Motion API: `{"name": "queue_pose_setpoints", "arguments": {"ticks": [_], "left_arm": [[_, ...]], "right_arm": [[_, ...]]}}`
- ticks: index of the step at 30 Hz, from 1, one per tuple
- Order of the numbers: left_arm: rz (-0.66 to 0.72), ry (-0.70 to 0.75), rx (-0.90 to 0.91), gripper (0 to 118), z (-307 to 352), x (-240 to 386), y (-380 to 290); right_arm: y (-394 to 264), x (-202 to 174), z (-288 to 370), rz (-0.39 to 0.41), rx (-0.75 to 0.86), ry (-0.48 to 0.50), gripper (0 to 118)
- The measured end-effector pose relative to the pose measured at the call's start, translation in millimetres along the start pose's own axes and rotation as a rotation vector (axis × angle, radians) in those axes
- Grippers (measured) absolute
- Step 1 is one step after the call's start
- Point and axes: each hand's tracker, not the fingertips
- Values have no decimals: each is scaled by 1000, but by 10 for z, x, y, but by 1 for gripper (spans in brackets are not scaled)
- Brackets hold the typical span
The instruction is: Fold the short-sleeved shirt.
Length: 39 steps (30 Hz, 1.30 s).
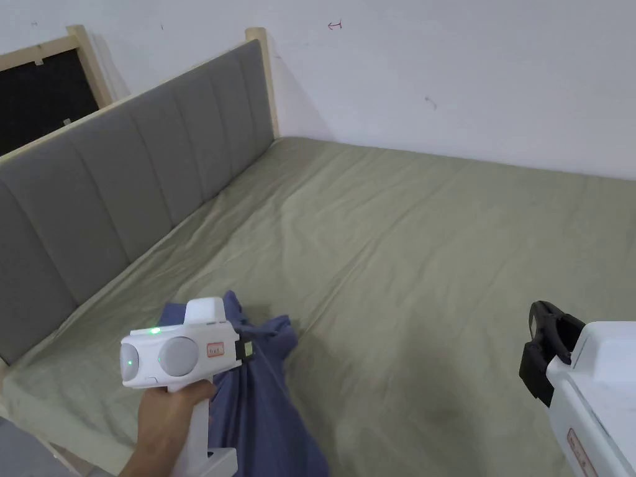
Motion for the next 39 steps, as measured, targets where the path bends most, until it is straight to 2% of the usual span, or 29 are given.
{"name": "queue_pose_setpoints", "arguments": {"ticks": [5, 12, 17, 24, 33, 39], "left_arm": [[-140, -115, 106, 0, 347, 670, 424], [-323, -326, 180, 0, 660, 1947, 782], [-463, -463, 177, 0, 650, 2850, 696], [-561, -642, 81, 0, 454, 3734, 310], [-816, -670, -225, 0, -311, 4229, -969], [-855, -504, -406, 0, -909, 4198, -1726]], "right_arm": [[40, 248, 244, -21, 31, -41, 0], [56, 625, 651, -27, 67, -138, 0], [50, 935, 946, -32, 80, -237, 0], [20, 1322, 1340, -25, 75, -372, 0], [-89, 1509, 1497, -48, 36, -448, 0], [-196, 1470, 1422, -73, 2, -433, 0]]}}
